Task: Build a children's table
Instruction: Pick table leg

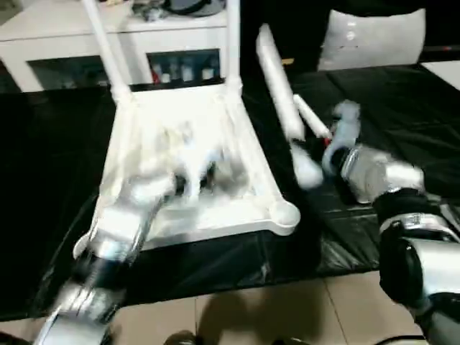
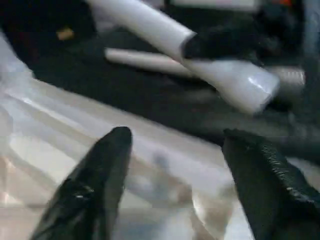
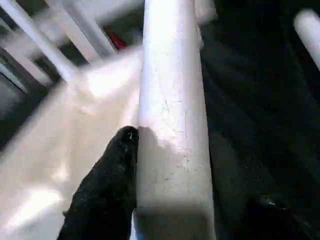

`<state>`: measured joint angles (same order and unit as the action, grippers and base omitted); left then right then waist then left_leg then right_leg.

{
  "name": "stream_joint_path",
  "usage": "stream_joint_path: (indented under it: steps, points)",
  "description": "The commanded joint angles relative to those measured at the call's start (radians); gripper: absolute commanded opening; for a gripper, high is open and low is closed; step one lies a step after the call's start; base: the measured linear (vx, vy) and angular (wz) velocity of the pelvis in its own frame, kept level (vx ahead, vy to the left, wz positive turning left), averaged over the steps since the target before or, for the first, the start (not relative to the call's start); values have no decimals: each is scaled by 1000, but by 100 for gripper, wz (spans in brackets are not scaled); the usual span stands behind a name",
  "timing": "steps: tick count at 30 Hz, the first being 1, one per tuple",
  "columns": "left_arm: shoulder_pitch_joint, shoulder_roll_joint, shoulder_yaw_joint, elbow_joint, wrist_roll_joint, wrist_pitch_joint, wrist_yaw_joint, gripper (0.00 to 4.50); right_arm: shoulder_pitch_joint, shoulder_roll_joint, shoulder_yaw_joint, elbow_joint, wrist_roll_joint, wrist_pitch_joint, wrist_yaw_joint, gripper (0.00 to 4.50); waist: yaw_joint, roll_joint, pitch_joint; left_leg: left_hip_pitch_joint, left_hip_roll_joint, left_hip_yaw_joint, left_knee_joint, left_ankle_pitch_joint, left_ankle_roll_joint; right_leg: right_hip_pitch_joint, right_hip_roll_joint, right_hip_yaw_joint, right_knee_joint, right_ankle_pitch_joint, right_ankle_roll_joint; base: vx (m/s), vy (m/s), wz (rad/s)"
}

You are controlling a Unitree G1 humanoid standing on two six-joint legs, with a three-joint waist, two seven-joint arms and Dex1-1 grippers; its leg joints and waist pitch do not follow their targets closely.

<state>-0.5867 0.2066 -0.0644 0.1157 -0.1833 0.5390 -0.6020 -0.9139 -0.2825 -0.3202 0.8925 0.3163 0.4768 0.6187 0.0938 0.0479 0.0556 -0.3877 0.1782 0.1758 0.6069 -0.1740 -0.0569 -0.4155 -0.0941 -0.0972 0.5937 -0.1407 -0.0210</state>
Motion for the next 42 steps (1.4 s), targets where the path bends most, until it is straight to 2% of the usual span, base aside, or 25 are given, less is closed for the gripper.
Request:
stream_joint_path:
  steps: [1, 2, 3, 4, 5, 6, 7, 8, 9, 13, 16, 19, 21, 25, 28, 30, 31, 32, 33, 34, 35, 36, 39, 41, 42]
  points:
    - [-38, -53, 72, 25, -80, 49, 68, 343, 42, 31, -37, -132, 102, 11, 114, 179, 5, -16, -82, 14, 40, -9, -64, -201, 71, 64, -55, 41, -62, -254, -200, 0, 0, 0]
    - [-54, -78, 97, 26, -123, 62, 70, 343, 67, 42, -45, -187, 144, 33, 166, 179, 6, -17, -82, 11, 39, -9, -63, -188, 81, 66, -55, 40, -61, -248, -199, 0, 0, 0]
    - [-65, -93, 115, 26, -156, 73, 69, 363, 83, 47, -48, -219, 169, 49, 199, 179, 11, -18, -84, 12, 40, -8, -61, -170, 99, 64, -54, 38, -63, -241, -203, 0, 0, 0]
    - [-79, -114, 138, 25, -198, 88, 69, 367, 102, 52, -49, -258, 197, 70, 235, 179, 12, -24, -85, 6, 40, -8, -61, -149, 110, 67, -54, 37, -59, -237, -210, 0, 0, 0]
    - [-87, -126, 152, 23, -224, 98, 70, 372, 115, 55, -49, -281, 213, 83, 254, 178, 16, -23, -85, 8, 40, -7, -58, -141, 113, 65, -55, 37, -58, -236, -214, 0, 0, 0]
    - [-102, -146, 176, 23, -265, 118, 75, 381, 135, 56, -41, -314, 231, 100, 281, 178, 18, -24, -84, 5, 40, -6, -57, -133, 119, 64, -55, 36, -60, -246, -217, 0, 0, 0]
    - [-133, -178, 214, 35, -333, 176, 73, 391, 181, 54, -12, -384, 275, 137, 342, 178, 25, -27, -83, 9, 40, -3, -56, -133, 121, 61, -53, 36, -64, -265, -210, 0, 0, 0]
    - [-146, -190, 226, 42, -360, 201, 68, 402, 201, 53, 2, -415, 297, 157, 371, 178, 28, -26, -83, 9, 41, -5, -56, -134, 122, 62, -56, 35, -64, -277, -209, 0, 0, 0]
    - [-158, -201, 236, 47, -380, 218, 60, 418, 218, 52, 13, -447, 318, 176, 394, 178, 33, -26, -80, 10, 40, -5, -58, -148, 119, 59, -54, 33, -71, -322, -191, 0, 0, 0]
    - [-194, -228, 266, 57, -422, 258, 67, 445, 265, 55, 41, -537, 346, 218, 423, 178, 34, -27, -77, 13, 40, -10, -64, -174, 87, 55, -56, 34, -84, -411, -138, 0, 0, 0]
    - [-208, -231, 270, 63, -439, 271, 88, 450, 289, 58, 49, -580, 355, 234, 422, 178, 36, -28, -77, 12, 40, -13, -68, -178, 75, 55, -58, 36, -87, -429, -113, 0, 0, 0]
    - [-220, -227, 255, 67, -439, 274, 94, 450, 306, 63, 65, -608, 355, 235, 407, 178, 39, -24, -79, 12, 41, -15, -69, -168, 69, 54, -57, 36, -86, -407, -110, 0, 0, 0]
    - [-218, -243, 260, 59, -446, 257, 101, 416, 320, 69, 77, -631, 360, 236, 405, 178, 39, -26, -79, 12, 41, -14, -69, -164, 68, 55, -58, 36, -85, -396, -113, 0, 0, 0]
    - [-203, -280, 280, 31, -478, 209, 87, 401, 345, 82, 89, -674, 380, 257, 405, 178, 45, -26, -80, 9, 43, -13, -67, -142, 81, 57, -59, 38, -82, -350, -131, 0, 0, 0]
    - [-197, -289, 283, 25, -499, 208, 81, 373, 350, 85, 95, -682, 381, 254, 399, 178, 47, -26, -79, 10, 43, -13, -69, -154, 77, 57, -59, 37, -83, -369, -127, 0, 0, 0]
    - [-194, -287, 273, 24, -484, 201, 88, 368, 350, 86, 101, -681, 365, 236, 386, 178, 46, -25, -77, 11, 42, -14, -70, -167, 70, 56, -59, 37, -87, -397, -114, 0, 0, 0]
    - [-191, -282, 257, 25, -453, 185, 105, 340, 348, 86, 122, -675, 316, 190, 355, 178, 47, -25, -77, 11, 43, -15, -71, -172, 64, 54, -61, 37, -90, -411, -104, 0, 0, 0]
    - [-190, -280, 251, 25, -442, 178, 112, 333, 347, 87, 131, -672, 296, 170, 341, 178, 46, -25, -76, 11, 44, -16, -73, -178, 58, 53, -61, 37, -91, -420, -95, 0, 0, 0]
    - [-188, -279, 240, 29, -408, 155, 147, 333, 345, 94, 155, -664, 234, 106, 289, 178, 45, -25, -76, 12, 43, -16, -74, -185, 50, 53, -61, 37, -92, -432, -81, 0, 0, 0]
    - [-188, -279, 240, 29, -408, 155, 147, 331, 345, 94, 155, -664, 234, 106, 289, 178, 45, -24, -77, 12, 44, -17, -74, -185, 46, 53, -61, 37, -91, -431, -77, 0, 0, 0]
    - [-184, -285, 229, 38, -356, 119, 211, 331, 341, 116, 176, -650, 165, 27, 219, 178, 42, -25, -76, 11, 42, -16, -74, -184, 44, 53, -60, 38, -91, -428, -73, 0, 0, 0]
    - [-183, -286, 229, 39, -351, 115, 217, 309, 340, 118, 178, -648, 159, 20, 213, 178, 40, -24, -75, 10, 45, -18, -76, -184, 36, 50, -61, 39, -91, -427, -66, 0, 0, 0]
    - [-166, -291, 187, 42, -240, 35, 319, 289, 336, 150, 219, -611, 38, -134, 99, 178, 39, -24, -78, 11, 42, -16, -75, -178, 33, 51, -60, 38, -91, -418, -61, 0, 0, 0]
    - [-154, -284, 146, 39, -176, -6, 351, 270, 334, 162, 242, -588, -8, -202, 53, 178, 39, -22, -80, 14, 44, -17, -75, -173, 38, 49, -59, 39, -88, -390, -65, 0, 0, 0]
    - [-148, -287, 129, 37, -148, -25, 372, 270, 335, 172, 256, -580, -27, -236, 37, 178, 38, -19, -81, 11, 45, -18, -76, -161, 42, 51, -58, 39, -84, -358, -72, 0, 0, 0]
